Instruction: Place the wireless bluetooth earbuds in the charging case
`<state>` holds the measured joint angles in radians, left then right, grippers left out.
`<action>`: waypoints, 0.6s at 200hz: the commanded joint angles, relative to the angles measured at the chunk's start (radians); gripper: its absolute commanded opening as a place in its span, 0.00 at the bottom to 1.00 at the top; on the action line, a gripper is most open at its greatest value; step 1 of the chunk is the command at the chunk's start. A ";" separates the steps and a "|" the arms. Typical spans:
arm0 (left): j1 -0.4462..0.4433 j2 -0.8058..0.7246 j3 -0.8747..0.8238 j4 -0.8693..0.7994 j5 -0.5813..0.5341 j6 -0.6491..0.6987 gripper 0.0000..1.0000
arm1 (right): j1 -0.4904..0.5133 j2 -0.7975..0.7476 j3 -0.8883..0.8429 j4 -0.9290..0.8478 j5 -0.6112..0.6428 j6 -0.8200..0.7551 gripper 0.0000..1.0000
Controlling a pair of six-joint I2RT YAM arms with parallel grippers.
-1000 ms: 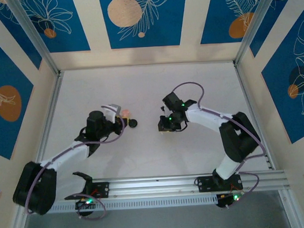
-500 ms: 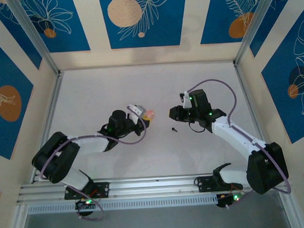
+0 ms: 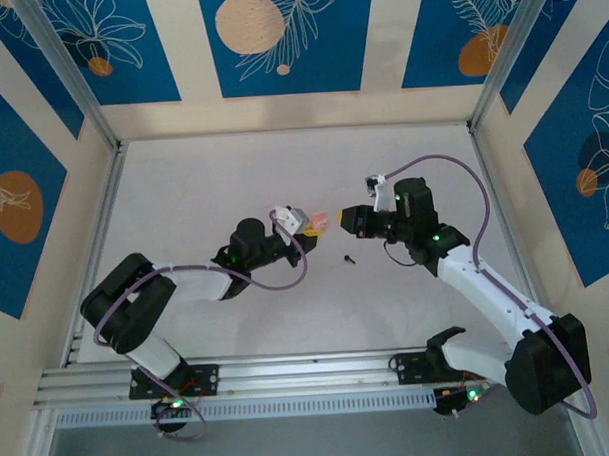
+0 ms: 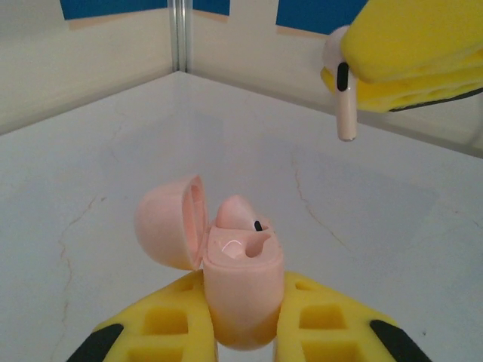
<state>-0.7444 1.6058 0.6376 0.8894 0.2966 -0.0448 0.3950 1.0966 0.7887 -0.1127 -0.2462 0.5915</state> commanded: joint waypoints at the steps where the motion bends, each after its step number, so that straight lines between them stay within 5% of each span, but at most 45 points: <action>1: -0.015 0.003 0.027 0.068 0.003 0.031 0.13 | -0.003 -0.016 -0.018 0.064 -0.049 -0.008 0.19; 120: -0.023 0.005 0.027 0.147 0.035 0.048 0.13 | 0.062 -0.021 -0.045 0.234 -0.042 0.005 0.19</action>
<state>-0.7536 1.6077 0.6460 0.9657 0.3058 -0.0154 0.4358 1.0939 0.7547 0.0711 -0.2993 0.6033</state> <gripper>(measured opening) 0.156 0.196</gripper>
